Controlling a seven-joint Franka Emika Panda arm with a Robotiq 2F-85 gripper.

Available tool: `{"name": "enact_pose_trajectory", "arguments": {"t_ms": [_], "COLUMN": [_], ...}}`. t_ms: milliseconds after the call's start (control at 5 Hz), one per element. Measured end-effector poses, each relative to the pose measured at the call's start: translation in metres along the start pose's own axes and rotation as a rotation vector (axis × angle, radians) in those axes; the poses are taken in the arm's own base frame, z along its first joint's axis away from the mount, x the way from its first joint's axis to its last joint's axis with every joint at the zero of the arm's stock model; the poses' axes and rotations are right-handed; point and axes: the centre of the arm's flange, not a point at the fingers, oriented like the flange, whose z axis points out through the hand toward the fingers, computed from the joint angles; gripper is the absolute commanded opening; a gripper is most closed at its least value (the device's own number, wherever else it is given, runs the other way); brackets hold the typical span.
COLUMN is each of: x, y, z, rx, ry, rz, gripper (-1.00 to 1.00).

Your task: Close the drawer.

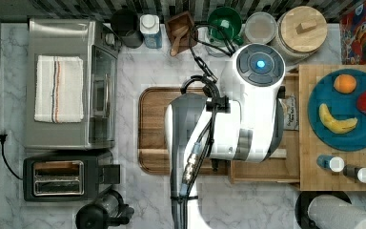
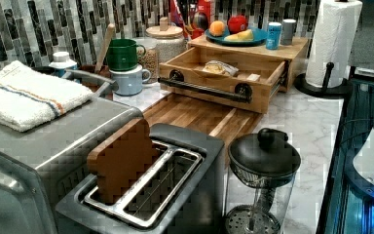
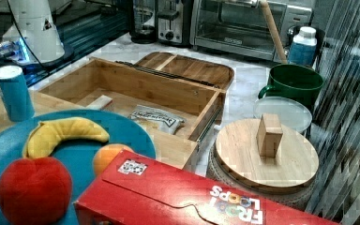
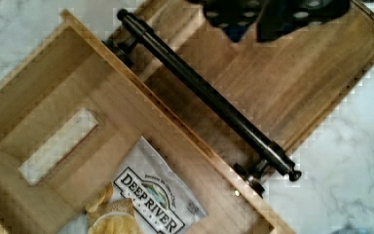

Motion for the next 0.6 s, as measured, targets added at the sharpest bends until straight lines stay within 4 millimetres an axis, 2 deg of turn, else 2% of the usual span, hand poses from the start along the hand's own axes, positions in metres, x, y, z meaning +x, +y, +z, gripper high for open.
{"name": "enact_pose_trajectory", "arguments": {"t_ms": [200, 400, 600], "x": [-0.002, -0.009, -0.021], "y": [0.002, -0.008, -0.027], "z": [0.003, 0.004, 0.008], "rx": [-0.002, -0.025, -0.053], "ry": [-0.034, -0.005, 0.047], "rz": [-0.117, -0.245, -0.390], "gripper": [1.00, 1.00, 0.23]}}
